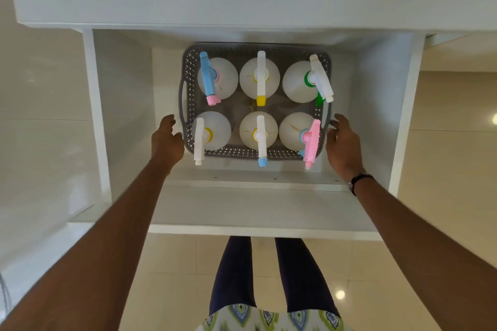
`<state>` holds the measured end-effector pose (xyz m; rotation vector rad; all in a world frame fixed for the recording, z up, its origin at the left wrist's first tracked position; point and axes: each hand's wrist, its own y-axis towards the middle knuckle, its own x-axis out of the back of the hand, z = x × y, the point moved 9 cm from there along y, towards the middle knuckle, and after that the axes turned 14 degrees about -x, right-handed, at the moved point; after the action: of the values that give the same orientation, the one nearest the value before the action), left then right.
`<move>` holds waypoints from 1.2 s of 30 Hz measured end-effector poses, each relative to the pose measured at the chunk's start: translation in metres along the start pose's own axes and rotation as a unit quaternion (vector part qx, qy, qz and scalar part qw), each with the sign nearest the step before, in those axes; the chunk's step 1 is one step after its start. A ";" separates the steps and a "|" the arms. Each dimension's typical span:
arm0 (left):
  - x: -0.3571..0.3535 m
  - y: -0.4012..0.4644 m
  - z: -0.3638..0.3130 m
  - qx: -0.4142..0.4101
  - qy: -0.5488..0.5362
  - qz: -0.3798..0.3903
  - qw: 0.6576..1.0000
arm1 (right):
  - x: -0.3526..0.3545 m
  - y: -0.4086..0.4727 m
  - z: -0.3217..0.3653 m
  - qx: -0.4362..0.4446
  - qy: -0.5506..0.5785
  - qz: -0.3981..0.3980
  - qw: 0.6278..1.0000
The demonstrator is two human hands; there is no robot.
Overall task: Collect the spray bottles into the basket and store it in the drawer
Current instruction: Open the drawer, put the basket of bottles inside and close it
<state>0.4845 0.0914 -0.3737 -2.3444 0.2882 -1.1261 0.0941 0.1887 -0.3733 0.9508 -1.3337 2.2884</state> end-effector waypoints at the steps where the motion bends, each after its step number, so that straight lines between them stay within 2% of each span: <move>1: 0.006 -0.010 -0.001 -0.006 0.005 -0.016 1.000 | 0.006 -0.013 -0.004 -0.008 0.006 -0.018 1.000; 6: 0.037 -0.092 -0.040 -0.085 0.027 -0.158 0.983 | 0.046 -0.101 -0.014 -0.014 0.092 -0.145 0.985; 8: 0.037 -0.126 -0.058 -0.113 0.043 -0.189 0.974 | 0.054 -0.136 -0.009 0.004 0.098 -0.184 0.978; 10: 0.022 -0.152 -0.076 -0.169 0.065 -0.174 0.968 | 0.048 -0.164 0.003 0.047 0.080 -0.190 0.977; 14: -0.021 -0.170 -0.096 -0.261 0.114 -0.076 0.955 | 0.009 -0.194 0.037 0.173 0.007 -0.146 0.974; 18: -0.043 -0.159 -0.095 -0.279 0.196 -0.018 0.940 | -0.026 -0.194 0.058 0.232 -0.090 -0.130 0.960; 25: -0.047 -0.155 -0.096 -0.283 0.260 -0.033 0.923 | -0.030 -0.187 0.061 0.243 -0.139 -0.155 0.947; 36: -0.033 -0.129 -0.121 -0.303 0.250 -0.060 0.918 | -0.023 -0.167 0.087 0.258 -0.150 -0.178 0.938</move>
<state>0.3662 0.1697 -0.2633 -2.5603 0.7802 -1.9194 0.2399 0.2006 -0.2528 1.6139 -0.5675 2.2943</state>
